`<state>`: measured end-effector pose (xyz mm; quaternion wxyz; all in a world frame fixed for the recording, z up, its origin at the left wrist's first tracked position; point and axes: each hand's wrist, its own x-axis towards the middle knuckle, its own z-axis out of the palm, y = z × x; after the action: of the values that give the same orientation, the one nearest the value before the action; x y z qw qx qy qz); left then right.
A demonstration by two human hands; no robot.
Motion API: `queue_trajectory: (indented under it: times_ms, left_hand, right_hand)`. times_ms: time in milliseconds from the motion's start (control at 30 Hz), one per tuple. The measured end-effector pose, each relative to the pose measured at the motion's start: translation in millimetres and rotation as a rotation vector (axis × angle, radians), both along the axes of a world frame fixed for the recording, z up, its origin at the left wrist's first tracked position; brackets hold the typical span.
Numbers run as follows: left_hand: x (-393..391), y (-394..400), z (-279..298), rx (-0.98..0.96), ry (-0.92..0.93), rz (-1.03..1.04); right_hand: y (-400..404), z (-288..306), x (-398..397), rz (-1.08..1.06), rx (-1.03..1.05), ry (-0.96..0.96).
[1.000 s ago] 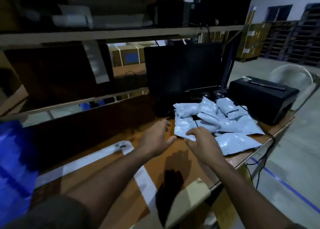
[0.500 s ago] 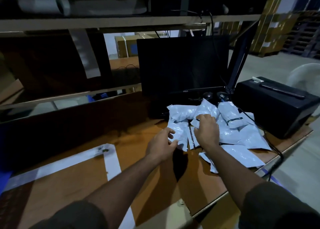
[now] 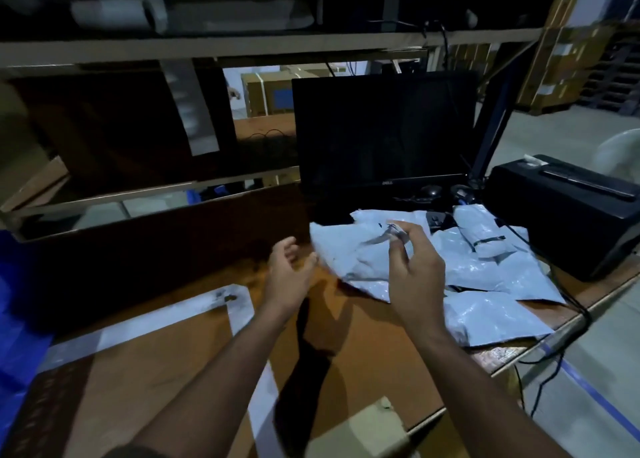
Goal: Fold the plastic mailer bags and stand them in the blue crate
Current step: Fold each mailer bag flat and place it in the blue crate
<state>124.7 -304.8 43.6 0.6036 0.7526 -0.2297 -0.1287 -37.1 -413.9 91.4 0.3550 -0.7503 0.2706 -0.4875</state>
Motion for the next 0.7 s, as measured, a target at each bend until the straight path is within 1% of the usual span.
queue_trajectory:
  times_ms: [67,133,200,300,367,433,467,533,567,600,633,667,700]
  left_hand:
    - [5.9,34.9,2.4,-0.097,0.175,0.011]
    - [7.1,75.4,-0.1,-0.166,0.312,-0.043]
    - [1.3,116.3,-2.1,-0.182,0.403,-0.103]
    - [-6.2,173.2,-15.0,-0.178,0.480,-0.101]
    - [-15.0,206.2,-25.9,-0.114,0.462,-0.033]
    - [-25.6,232.4,-34.7,0.026,0.373,0.086]
    - [-31.5,243.5,-36.5,0.128,0.271,0.158]
    - [-38.0,261.7,-34.7,0.469,-0.040,0.359]
    - [-38.9,269.4,-33.1,0.639,-0.183,0.454]
    - [-38.1,275.8,-31.8,0.726,-0.283,0.534]
    - [-37.2,280.9,-30.3,0.732,-0.355,0.559]
    - [-36.3,284.0,-29.8,0.703,-0.422,0.533]
    - [-36.5,283.3,-27.1,0.664,-0.487,0.453]
  right_hand:
    - [15.8,-6.5,0.9,0.127,0.254,-0.010]
    - [24.9,-24.0,7.2,0.219,0.509,0.026]
    - [35.5,-45.7,17.0,0.300,0.649,0.046]
    - [60.4,-71.9,30.5,0.344,0.748,0.123]
    - [79.3,-86.3,36.6,0.330,0.670,0.232]
    - [98.6,-95.4,39.7,0.343,0.555,0.388]
    - [106.6,-99.5,41.6,0.365,0.493,0.476]
    - [123.0,-96.9,43.6,0.360,0.298,0.614]
    - [129.2,-95.5,42.7,0.318,0.170,0.651]
    - [135.6,-93.2,41.7,0.280,0.039,0.644]
    - [143.4,-89.1,40.4,0.277,-0.057,0.626]
    - [151.8,-87.0,39.8,0.310,-0.145,0.614]
    - [161.6,-84.5,39.6,0.369,-0.203,0.629]
